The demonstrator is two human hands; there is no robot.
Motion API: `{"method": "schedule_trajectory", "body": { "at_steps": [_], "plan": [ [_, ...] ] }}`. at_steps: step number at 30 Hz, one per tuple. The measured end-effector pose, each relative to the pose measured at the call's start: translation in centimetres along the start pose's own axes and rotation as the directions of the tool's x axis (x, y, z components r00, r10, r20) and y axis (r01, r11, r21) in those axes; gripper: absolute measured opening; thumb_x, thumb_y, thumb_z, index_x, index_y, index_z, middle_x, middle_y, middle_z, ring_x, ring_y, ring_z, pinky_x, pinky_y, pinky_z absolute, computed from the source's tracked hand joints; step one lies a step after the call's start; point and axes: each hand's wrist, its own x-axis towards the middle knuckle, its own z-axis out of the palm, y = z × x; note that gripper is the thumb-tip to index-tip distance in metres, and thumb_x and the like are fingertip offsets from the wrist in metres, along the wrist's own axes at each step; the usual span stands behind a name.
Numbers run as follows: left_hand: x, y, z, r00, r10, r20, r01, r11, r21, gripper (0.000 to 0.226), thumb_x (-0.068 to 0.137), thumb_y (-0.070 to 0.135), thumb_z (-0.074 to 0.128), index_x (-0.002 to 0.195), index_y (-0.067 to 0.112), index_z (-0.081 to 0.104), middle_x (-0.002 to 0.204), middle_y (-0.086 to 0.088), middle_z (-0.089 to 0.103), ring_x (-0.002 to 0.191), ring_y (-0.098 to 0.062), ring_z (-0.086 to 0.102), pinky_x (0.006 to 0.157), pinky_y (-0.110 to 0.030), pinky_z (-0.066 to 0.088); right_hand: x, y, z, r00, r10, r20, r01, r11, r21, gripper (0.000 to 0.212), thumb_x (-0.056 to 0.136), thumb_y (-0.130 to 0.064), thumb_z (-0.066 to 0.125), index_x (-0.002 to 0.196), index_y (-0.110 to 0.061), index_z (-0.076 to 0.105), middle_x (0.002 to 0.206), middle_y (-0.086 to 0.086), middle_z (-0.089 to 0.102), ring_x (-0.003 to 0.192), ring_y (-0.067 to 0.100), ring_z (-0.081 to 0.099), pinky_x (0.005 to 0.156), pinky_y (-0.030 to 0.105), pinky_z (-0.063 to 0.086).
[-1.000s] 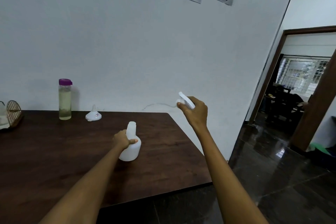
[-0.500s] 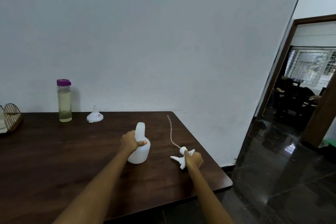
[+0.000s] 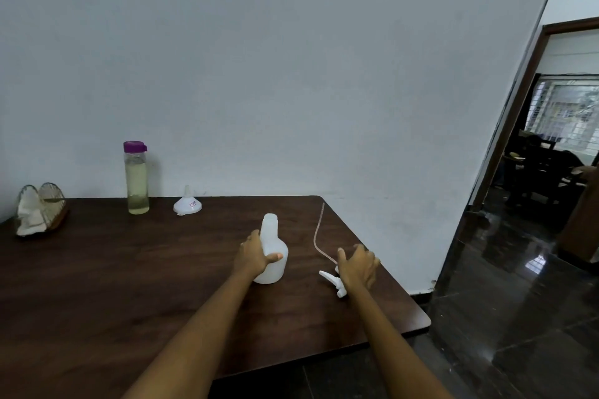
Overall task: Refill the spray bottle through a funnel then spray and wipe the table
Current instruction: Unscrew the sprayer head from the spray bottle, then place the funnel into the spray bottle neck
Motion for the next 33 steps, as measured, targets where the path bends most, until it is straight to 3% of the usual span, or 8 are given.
{"method": "schedule_trajectory", "body": {
  "at_steps": [2, 6, 12, 16, 21, 24, 27, 33],
  "plan": [
    [-1.1, -0.4, -0.2, 1.000, -0.026, 0.003, 0.026, 1.000, -0.008, 0.086, 0.084, 0.045, 0.067, 0.146, 0.001, 0.026, 0.148, -0.015, 0.037, 0.137, -0.033, 0.037, 0.109, -0.042, 0.038, -0.2, -1.6, -0.6, 0.997, -0.074, -0.019, 0.074, 0.997, 0.022, 0.043, 0.093, -0.034, 0.052, 0.127, -0.008, 0.052, 0.127, 0.016, 0.054, 0.124, 0.030, 0.042, 0.099, 0.039, 0.040],
    [-2.8, -1.9, -2.0, 0.999, -0.049, 0.020, 0.049, 0.999, 0.006, 0.078, 0.087, 0.045, 0.063, 0.144, 0.001, 0.031, 0.147, -0.016, 0.039, 0.136, -0.033, 0.038, 0.109, -0.044, 0.037, -1.4, -5.3, -1.7, 0.972, -0.222, -0.072, 0.227, 0.971, 0.071, 0.037, 0.093, -0.029, 0.050, 0.122, -0.006, 0.054, 0.123, 0.017, 0.056, 0.122, 0.031, 0.043, 0.098, 0.041, 0.040],
    [-4.7, -5.7, -8.1, 0.991, -0.135, -0.007, 0.129, 0.928, 0.350, 0.046, 0.090, 0.034, 0.064, 0.126, 0.008, 0.055, 0.133, -0.011, 0.055, 0.123, -0.026, 0.054, 0.099, -0.035, 0.046, -4.7, -11.3, -1.3, 0.926, -0.360, -0.115, 0.375, 0.910, 0.177, 0.032, 0.093, -0.027, 0.049, 0.116, -0.006, 0.057, 0.116, 0.014, 0.060, 0.115, 0.028, 0.047, 0.098, 0.040, 0.041],
    [-5.8, -9.0, -12.2, 0.968, -0.250, -0.003, 0.225, 0.866, 0.446, 0.048, 0.089, 0.031, 0.065, 0.130, 0.009, 0.054, 0.136, -0.010, 0.054, 0.125, -0.025, 0.053, 0.103, -0.034, 0.046, -8.0, -15.0, 0.7, 0.877, -0.469, -0.108, 0.481, 0.859, 0.174, 0.028, 0.093, -0.024, 0.049, 0.113, -0.007, 0.060, 0.112, 0.012, 0.064, 0.110, 0.027, 0.052, 0.093, 0.034, 0.041],
    [-5.8, -14.2, -15.3, 0.934, -0.357, -0.010, 0.315, 0.810, 0.495, 0.055, 0.090, 0.031, 0.063, 0.137, 0.009, 0.045, 0.142, -0.010, 0.048, 0.130, -0.024, 0.050, 0.104, -0.033, 0.043, -11.4, -18.5, 6.3, 0.765, -0.644, 0.013, 0.634, 0.756, 0.166, 0.027, 0.094, -0.024, 0.049, 0.114, -0.009, 0.059, 0.114, 0.007, 0.062, 0.110, 0.021, 0.051, 0.093, 0.031, 0.043],
    [-4.5, -17.2, -15.3, 0.938, -0.344, -0.035, 0.306, 0.781, 0.544, 0.038, 0.097, 0.019, 0.051, 0.134, 0.009, 0.048, 0.140, -0.011, 0.047, 0.129, -0.025, 0.049, 0.103, -0.032, 0.043, -11.8, -19.6, 10.4, 0.687, -0.706, 0.172, 0.702, 0.706, 0.096, 0.033, 0.094, -0.029, 0.049, 0.123, -0.014, 0.054, 0.121, 0.005, 0.058, 0.113, 0.018, 0.048, 0.095, 0.028, 0.040],
    [-2.0, -19.3, -15.6, 0.942, -0.327, -0.073, 0.309, 0.764, 0.566, 0.036, 0.100, 0.013, 0.044, 0.136, 0.006, 0.045, 0.141, -0.014, 0.041, 0.130, -0.027, 0.045, 0.105, -0.033, 0.042, -10.2, -20.4, 13.9, 0.692, -0.660, 0.292, 0.672, 0.737, 0.074, 0.038, 0.093, -0.031, 0.051, 0.127, -0.015, 0.050, 0.126, 0.006, 0.053, 0.118, 0.019, 0.045, 0.096, 0.028, 0.040],
    [5.6, -21.5, -19.2, 0.893, -0.448, 0.031, 0.325, 0.692, 0.645, 0.075, 0.078, 0.042, 0.074, 0.138, 0.009, 0.043, 0.142, -0.011, 0.044, 0.130, -0.025, 0.048, 0.105, -0.033, 0.045, -5.7, -25.2, 22.0, 0.798, -0.442, 0.409, 0.421, 0.895, 0.147, 0.058, 0.089, -0.036, 0.058, 0.136, -0.008, 0.038, 0.134, 0.015, 0.048, 0.128, 0.030, 0.040, 0.101, 0.038, 0.039]
  ]
}}
